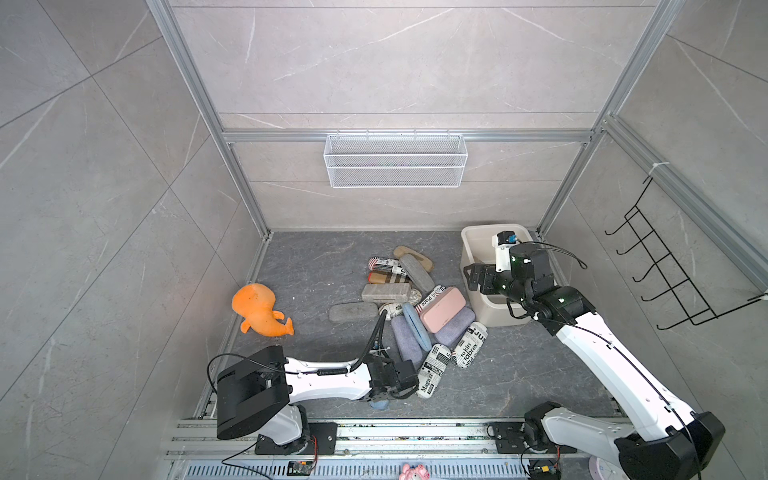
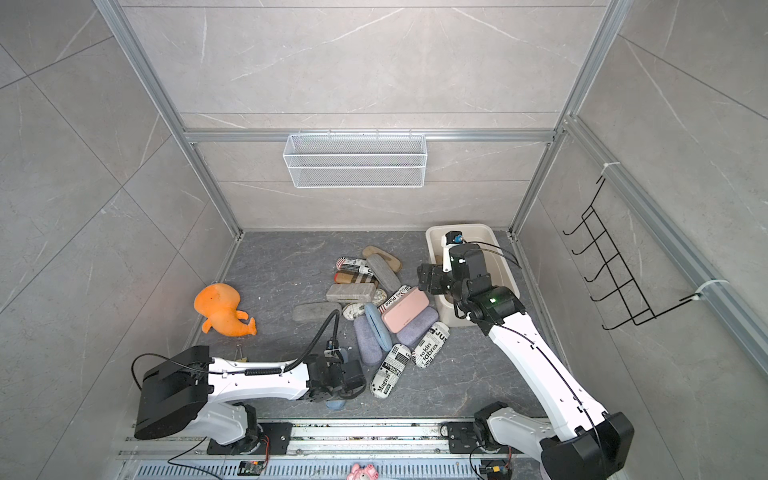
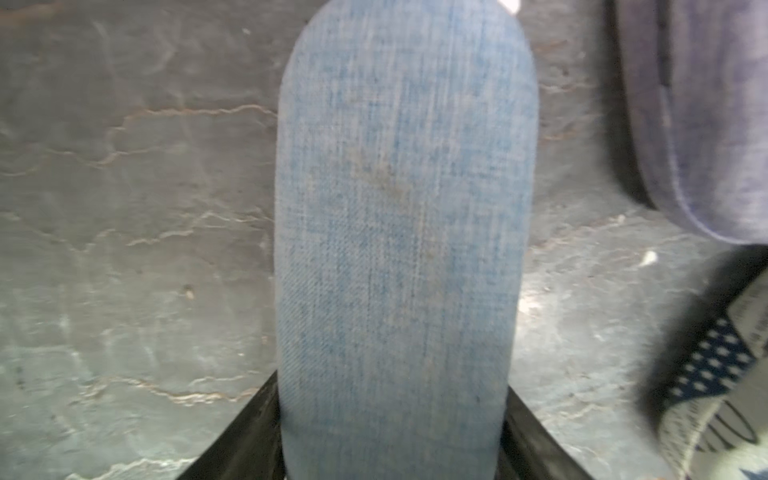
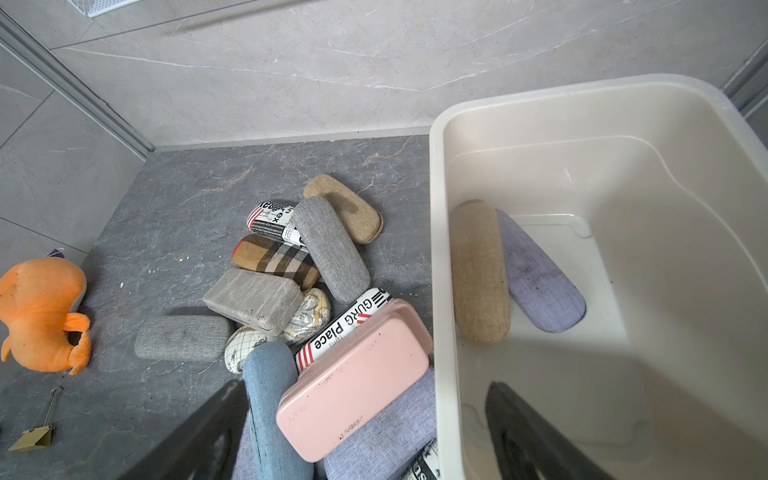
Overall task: Put the glasses cases into the storage boxes
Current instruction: Pick up the glasses case at the center of the board, then place the glasses case in the storage box.
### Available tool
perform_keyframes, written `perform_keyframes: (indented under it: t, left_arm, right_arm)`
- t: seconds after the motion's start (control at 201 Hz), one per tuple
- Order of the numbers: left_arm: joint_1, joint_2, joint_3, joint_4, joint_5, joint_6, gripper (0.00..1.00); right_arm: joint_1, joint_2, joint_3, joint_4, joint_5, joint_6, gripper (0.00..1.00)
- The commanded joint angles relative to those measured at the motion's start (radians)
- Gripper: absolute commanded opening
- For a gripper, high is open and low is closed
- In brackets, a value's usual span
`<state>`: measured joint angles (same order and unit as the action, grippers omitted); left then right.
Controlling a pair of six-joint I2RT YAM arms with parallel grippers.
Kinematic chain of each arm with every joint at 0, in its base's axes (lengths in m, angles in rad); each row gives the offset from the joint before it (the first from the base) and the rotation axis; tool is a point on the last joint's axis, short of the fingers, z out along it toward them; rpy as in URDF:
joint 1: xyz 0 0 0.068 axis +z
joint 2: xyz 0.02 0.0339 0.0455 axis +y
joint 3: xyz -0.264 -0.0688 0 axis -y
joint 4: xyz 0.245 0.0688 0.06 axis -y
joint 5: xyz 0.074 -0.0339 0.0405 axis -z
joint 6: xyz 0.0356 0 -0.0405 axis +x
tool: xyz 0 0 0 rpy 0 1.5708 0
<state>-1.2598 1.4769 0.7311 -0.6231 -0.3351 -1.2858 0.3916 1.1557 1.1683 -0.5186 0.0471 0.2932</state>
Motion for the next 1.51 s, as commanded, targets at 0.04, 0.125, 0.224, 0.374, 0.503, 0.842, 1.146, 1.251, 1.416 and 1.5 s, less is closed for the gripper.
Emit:
perform_keyframes:
  t: [0.04,0.125,0.224,0.374,0.503,0.842,1.146,1.251,1.416,1.5]
  left_arm:
    - [0.021,-0.093,0.0,-0.075,-0.111,0.002,0.62]
    - [0.025,-0.157,-0.001,-0.069,-0.178,0.05,0.62]
    - [0.025,-0.234,-0.011,-0.029,-0.239,0.139,0.62]
    - [0.031,-0.342,-0.019,0.032,-0.324,0.254,0.62]
    - [0.044,-0.405,-0.019,0.109,-0.393,0.352,0.61]
    - [0.253,-0.479,-0.059,0.415,-0.274,0.61,0.61]
    - [0.364,-0.518,-0.139,0.737,0.004,0.749,0.6]
    - [0.37,-0.511,-0.134,0.755,0.038,0.758,0.6]
    - [0.371,-0.503,-0.138,0.771,0.048,0.745,0.6]
    - [0.37,-0.509,-0.145,0.778,0.053,0.74,0.6]
  right_arm:
    - [0.0,0.015,-0.002,0.011,-0.044,0.008,0.9]
    - [0.001,0.021,0.004,0.009,-0.082,0.008,0.89]
    - [0.002,0.018,0.001,0.02,-0.119,0.013,0.89]
    - [0.003,0.029,0.017,0.01,-0.161,0.017,0.88]
    - [0.022,0.03,0.021,0.033,-0.236,0.031,0.88]
    - [0.176,0.079,0.072,0.128,-0.381,0.116,0.82]
    - [0.314,0.188,0.111,0.224,-0.431,0.164,0.86]
    - [0.349,0.246,0.128,0.244,-0.399,0.173,0.86]
    - [0.388,0.334,0.176,0.244,-0.342,0.184,0.83]
    - [0.399,0.365,0.192,0.262,-0.323,0.198,0.8]
